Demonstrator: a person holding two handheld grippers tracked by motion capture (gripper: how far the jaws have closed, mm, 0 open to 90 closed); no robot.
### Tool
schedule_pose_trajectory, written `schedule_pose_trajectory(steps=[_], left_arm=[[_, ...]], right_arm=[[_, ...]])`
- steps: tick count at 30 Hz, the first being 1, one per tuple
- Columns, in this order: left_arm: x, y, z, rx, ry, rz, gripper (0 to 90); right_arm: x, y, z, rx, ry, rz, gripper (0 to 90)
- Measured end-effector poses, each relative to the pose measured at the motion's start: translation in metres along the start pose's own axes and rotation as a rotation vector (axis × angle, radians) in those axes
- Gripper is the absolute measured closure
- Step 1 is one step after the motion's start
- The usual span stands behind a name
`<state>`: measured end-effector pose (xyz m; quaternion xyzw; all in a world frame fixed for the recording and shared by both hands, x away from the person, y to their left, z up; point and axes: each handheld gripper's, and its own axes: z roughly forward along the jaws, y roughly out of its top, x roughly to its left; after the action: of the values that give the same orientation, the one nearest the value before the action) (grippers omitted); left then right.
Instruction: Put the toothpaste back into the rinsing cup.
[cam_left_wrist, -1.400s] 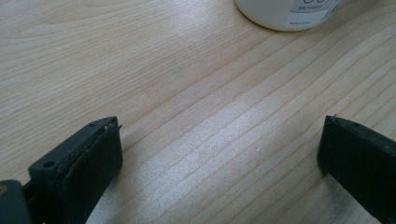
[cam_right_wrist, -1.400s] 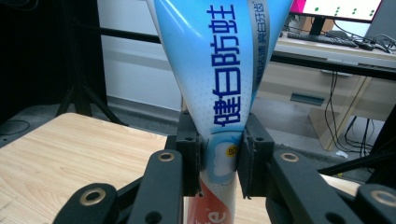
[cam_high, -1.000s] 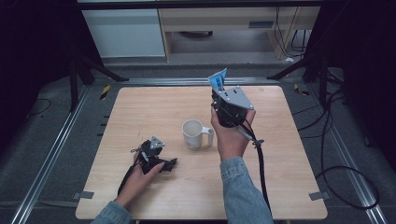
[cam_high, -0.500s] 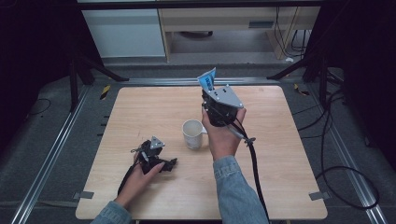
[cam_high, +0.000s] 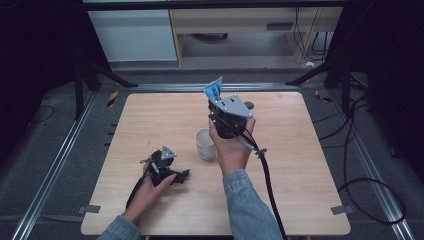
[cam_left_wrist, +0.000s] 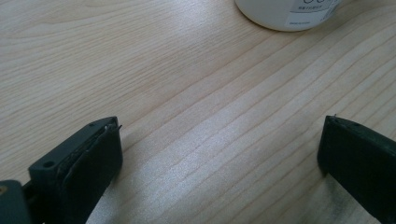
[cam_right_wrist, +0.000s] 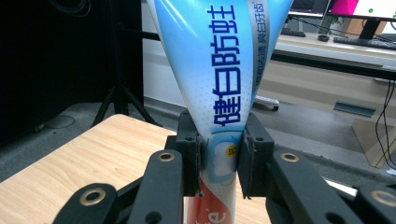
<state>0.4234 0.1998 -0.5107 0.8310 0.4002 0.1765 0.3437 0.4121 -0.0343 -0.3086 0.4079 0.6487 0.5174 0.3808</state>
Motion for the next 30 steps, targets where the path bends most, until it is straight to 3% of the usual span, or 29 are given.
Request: schedule_pose_trajectory(steps=[11,17,30], left_arm=[[0.0,0.0,0.0,0.001,-0.001,0.001,0.0],[0.0,0.0,0.0,0.0,-0.001,0.001,0.0],[0.0,0.0,0.0,-0.001,0.0,0.002,0.0]], right_arm=[[0.009,-0.01,0.011,0.013,0.027,0.014,72.9],[0.019,-0.025,0.022,0.041,0.05,0.023,72.9],[0.022,-0.054,0.04,0.074,0.055,0.075,72.9]])
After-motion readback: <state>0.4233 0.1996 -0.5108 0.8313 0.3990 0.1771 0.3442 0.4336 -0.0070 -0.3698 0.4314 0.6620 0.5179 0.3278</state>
